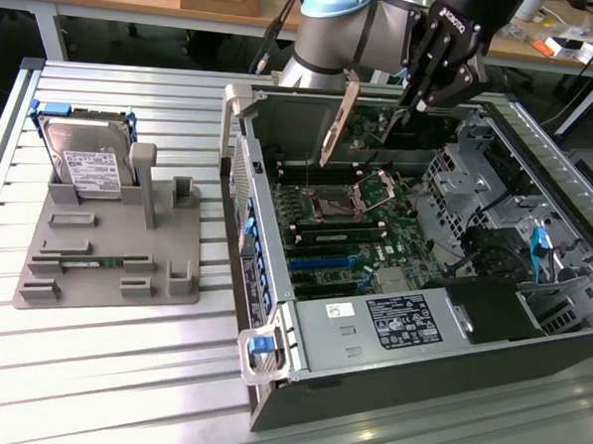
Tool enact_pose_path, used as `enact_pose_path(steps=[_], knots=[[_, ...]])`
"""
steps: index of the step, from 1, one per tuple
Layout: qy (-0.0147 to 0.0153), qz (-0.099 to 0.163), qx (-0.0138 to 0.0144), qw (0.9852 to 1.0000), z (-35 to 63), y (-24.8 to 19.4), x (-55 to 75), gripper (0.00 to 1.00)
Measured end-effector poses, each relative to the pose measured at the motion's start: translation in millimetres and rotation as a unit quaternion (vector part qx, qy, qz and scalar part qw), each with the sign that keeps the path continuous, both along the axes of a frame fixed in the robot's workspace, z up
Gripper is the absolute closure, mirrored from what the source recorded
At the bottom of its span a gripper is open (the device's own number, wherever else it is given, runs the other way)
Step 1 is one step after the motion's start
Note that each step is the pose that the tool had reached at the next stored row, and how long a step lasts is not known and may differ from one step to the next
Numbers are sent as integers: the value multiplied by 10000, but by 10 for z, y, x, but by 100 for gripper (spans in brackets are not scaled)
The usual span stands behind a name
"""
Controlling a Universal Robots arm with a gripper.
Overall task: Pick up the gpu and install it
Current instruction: 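Insert the gpu into the slot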
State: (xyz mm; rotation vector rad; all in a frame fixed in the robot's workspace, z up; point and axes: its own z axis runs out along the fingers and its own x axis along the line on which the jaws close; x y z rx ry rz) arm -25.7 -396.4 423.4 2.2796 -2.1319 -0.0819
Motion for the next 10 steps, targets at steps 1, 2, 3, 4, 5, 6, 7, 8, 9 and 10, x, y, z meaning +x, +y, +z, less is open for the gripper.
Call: enact_pose_path(steps=[1, 2, 3, 4, 5, 6, 7, 8, 9, 10], knots=[[0, 0, 0, 10000, -3, 0, 0, 74], [0, 0, 0, 10000, -6, 0, 0, 74], [0, 0, 0, 10000, -10, 0, 0, 74], [0, 0, 0, 10000, -17, 0, 0, 74], [0, 0, 0, 10000, -21, 0, 0, 74], [0, 0, 0, 10000, -24, 0, 0, 74], [0, 0, 0, 10000, -29, 0, 0, 74], [0, 0, 0, 10000, -33, 0, 0, 74], [0, 0, 0, 10000, -38, 0, 0, 74], [0, 0, 0, 10000, -42, 0, 0, 74]])
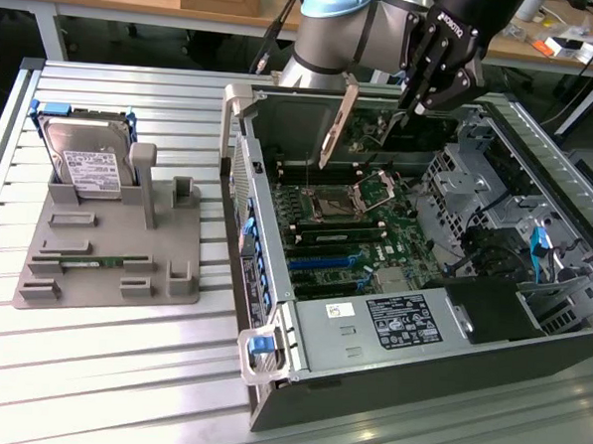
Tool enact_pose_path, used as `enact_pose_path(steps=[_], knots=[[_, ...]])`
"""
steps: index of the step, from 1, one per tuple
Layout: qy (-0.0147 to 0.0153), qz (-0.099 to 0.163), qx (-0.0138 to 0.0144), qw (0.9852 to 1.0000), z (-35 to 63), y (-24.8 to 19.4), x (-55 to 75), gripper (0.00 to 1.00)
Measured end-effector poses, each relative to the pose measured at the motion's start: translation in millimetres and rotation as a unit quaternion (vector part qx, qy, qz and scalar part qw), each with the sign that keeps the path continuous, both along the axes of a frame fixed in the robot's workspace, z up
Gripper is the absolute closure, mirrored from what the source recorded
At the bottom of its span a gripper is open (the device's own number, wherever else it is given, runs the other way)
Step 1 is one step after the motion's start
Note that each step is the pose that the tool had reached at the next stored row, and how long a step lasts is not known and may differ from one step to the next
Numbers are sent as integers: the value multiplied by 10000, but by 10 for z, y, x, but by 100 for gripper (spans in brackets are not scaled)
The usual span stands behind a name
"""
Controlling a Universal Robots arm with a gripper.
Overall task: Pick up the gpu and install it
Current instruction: 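Insert the gpu into the slot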
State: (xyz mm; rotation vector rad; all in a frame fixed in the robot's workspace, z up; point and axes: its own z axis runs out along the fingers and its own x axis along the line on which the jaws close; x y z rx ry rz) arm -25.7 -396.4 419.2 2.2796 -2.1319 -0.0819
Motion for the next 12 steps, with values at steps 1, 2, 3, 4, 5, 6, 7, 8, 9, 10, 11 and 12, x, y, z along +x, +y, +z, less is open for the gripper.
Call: enact_pose_path(steps=[1, 2, 3, 4, 5, 6, 7, 8, 9, 10, 11, 12], knots=[[0, 0, 0, 10000, -3, 0, 0, 74], [0, 0, 0, 10000, -5, 0, 0, 74], [0, 0, 0, 10000, -9, 0, 0, 74], [0, 0, 0, 10000, -15, 0, 0, 74], [0, 0, 0, 10000, -19, 0, 0, 74], [0, 0, 0, 10000, -25, 0, 0, 74], [0, 0, -1, 10000, -30, 0, 0, 74], [0, 0, 0, 10000, -36, 0, 0, 74], [0, 0, -1, 10000, -42, 0, 0, 74], [0, 0, 0, 10000, -46, 0, 0, 74], [0, 0, 0, 10000, -49, 0, 0, 74], [0, 0, 0, 10000, -53, 0, 0, 74]])
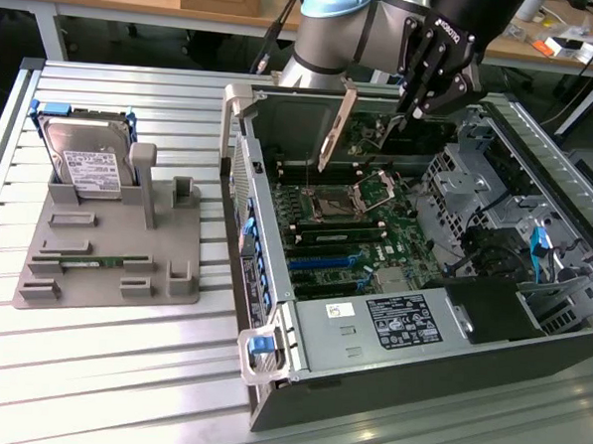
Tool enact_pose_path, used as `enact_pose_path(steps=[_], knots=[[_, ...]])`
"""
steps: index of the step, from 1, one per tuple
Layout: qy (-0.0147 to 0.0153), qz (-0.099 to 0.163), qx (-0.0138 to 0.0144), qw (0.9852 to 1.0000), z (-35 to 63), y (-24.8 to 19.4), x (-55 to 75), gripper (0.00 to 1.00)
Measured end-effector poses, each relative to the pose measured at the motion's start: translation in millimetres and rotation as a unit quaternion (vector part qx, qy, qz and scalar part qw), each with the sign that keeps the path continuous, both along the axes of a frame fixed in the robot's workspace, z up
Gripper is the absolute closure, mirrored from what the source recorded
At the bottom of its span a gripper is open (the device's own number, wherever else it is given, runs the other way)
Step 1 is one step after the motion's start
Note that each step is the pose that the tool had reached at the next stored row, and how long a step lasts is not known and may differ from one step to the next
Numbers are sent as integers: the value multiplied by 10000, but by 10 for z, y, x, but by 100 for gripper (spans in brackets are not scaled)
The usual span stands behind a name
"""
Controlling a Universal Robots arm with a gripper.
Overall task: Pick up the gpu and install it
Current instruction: 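Insert the gpu into the slot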
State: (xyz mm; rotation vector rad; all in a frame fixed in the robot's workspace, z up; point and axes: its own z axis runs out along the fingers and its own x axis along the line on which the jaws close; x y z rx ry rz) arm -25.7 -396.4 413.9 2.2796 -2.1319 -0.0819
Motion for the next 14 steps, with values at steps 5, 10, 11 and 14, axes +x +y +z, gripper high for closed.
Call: enact_pose_path(steps=[5, 10, 11, 14], knots=[[0, 0, 0, 10000, -18, 0, 0, 74], [0, 0, 0, 10000, -36, 0, 0, 74], [0, 0, 0, 10000, -39, 0, 0, 74], [0, 0, 0, 10000, -61, 0, 0, 74]])
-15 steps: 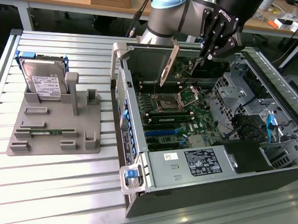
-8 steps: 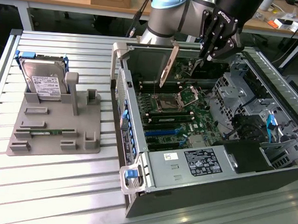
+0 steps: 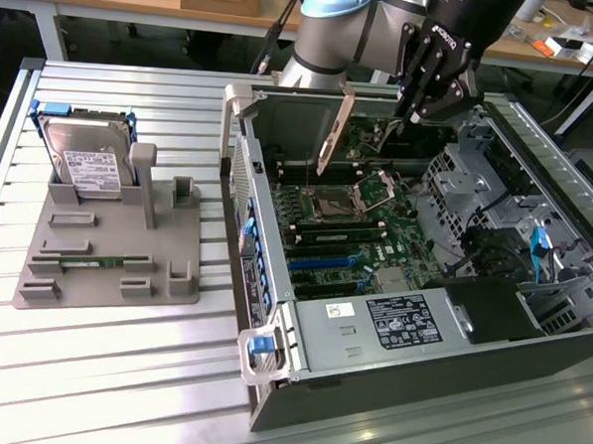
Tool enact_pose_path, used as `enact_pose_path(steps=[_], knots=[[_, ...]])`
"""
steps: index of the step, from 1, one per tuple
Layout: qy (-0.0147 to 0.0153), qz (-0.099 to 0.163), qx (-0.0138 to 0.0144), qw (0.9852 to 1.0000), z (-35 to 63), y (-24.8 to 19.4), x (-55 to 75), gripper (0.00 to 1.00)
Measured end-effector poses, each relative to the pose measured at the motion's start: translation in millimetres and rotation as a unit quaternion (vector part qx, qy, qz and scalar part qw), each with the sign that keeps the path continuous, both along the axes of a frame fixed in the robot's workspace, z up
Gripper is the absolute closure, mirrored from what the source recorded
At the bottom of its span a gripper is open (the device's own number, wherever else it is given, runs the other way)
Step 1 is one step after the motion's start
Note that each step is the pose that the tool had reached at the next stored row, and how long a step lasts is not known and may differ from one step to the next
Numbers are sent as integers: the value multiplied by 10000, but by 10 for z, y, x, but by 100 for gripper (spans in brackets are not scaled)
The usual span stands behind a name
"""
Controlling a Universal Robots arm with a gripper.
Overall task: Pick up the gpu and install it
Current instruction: 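Insert the gpu into the slot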
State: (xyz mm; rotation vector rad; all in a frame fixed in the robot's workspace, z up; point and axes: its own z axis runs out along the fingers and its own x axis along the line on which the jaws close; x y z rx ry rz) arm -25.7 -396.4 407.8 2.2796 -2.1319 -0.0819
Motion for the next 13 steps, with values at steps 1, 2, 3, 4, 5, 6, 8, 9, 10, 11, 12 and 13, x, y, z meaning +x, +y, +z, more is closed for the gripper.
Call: enact_pose_path(steps=[1, 2, 3, 4, 5, 6, 8, 9, 10, 11, 12, 13], knots=[[0, 0, 0, 10000, -5, 0, 0, 74], [0, 0, 0, 10000, -7, 0, 0, 74], [0, 0, 0, 10000, -10, 0, 0, 74], [0, 0, 0, 10000, -14, 0, 0, 74], [0, 0, 0, 10000, -20, 0, 0, 74], [0, 0, 0, 10000, -24, 0, 0, 74], [0, 0, 0, 10000, -32, 0, 0, 74], [0, 0, 0, 10000, -36, 0, 0, 74], [0, 0, 0, 10000, -39, 0, 0, 74], [0, 0, 0, 10000, -44, 0, 0, 74], [0, 0, 0, 10000, -48, 0, 0, 74], [0, 0, 0, 10000, -51, 0, 0, 74]])
